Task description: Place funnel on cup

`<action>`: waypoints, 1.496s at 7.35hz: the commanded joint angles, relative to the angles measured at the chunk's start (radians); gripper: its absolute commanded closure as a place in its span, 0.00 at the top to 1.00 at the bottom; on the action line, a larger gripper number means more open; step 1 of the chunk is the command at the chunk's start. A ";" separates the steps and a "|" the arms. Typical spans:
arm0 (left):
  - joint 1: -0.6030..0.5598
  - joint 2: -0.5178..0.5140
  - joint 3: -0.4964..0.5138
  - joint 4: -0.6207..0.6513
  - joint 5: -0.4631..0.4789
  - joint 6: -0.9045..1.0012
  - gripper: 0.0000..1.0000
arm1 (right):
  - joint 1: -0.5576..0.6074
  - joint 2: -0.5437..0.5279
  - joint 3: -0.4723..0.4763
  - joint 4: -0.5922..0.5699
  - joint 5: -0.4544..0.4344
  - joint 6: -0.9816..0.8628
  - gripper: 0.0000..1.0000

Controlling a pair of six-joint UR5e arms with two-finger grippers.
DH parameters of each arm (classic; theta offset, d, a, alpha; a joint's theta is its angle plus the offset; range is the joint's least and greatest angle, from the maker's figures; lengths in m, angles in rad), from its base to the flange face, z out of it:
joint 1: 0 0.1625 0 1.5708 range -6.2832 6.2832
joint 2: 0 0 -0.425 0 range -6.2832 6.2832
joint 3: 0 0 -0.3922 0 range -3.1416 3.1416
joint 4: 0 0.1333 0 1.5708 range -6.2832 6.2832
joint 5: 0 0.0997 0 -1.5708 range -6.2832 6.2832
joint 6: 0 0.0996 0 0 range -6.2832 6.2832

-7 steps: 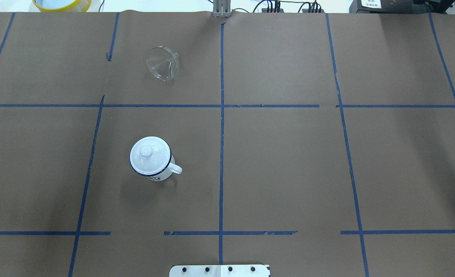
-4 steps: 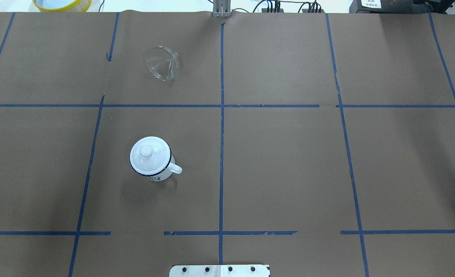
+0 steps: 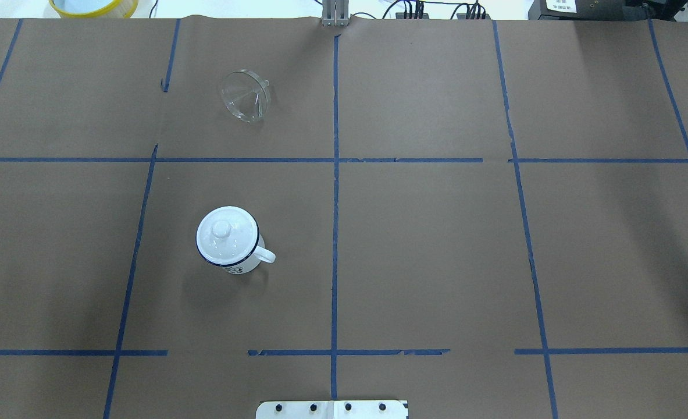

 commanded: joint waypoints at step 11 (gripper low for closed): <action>0.649 -0.176 -0.159 -0.416 0.268 -1.210 1.00 | 0.000 0.000 0.000 0.000 0.000 0.000 1.00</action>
